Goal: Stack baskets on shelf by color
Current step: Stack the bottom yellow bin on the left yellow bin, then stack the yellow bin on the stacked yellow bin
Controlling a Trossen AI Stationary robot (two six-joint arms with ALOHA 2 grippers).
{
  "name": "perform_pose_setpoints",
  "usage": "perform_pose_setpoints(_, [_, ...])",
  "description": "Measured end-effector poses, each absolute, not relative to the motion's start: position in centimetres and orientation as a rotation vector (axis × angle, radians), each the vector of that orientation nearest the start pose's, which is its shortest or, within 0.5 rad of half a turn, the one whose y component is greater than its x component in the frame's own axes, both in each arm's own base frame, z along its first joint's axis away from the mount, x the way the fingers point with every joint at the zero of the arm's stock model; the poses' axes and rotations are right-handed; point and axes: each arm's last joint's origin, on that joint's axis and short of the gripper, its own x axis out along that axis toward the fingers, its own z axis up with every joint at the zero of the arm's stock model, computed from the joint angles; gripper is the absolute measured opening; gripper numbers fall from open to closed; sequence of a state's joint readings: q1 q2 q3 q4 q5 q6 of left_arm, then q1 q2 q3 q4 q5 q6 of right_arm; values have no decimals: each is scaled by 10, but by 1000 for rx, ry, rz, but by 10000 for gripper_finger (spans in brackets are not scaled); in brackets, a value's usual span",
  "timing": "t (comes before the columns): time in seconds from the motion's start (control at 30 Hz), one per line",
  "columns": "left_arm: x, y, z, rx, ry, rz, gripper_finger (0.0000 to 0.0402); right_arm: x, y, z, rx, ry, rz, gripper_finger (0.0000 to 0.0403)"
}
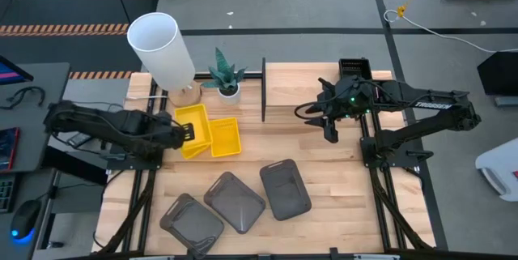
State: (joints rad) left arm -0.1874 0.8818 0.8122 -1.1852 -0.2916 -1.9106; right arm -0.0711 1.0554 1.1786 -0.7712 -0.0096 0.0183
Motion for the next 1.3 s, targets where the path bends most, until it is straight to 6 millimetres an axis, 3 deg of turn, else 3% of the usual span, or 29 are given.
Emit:
perform_pose_setpoints(0.47, [126,-36,230,-1457,673,1177,22,202,-13,364,10,648,-22,168])
perform_pose_setpoints(0.67, [125,-38,224,-1493,754,1170,70,202,-13,364,12,647,-6,168])
perform_pose_setpoints(0.87, [125,-39,229,-1408,831,1098,141,202,-12,365,22,646,17,168])
perform_pose_setpoints(1.03, [140,-39,243,-1236,711,888,167,202,-12,365,21,646,18,168])
perform_pose_setpoints(1.3, [184,-44,236,-1111,737,662,147,202,-12,365,17,646,9,168])
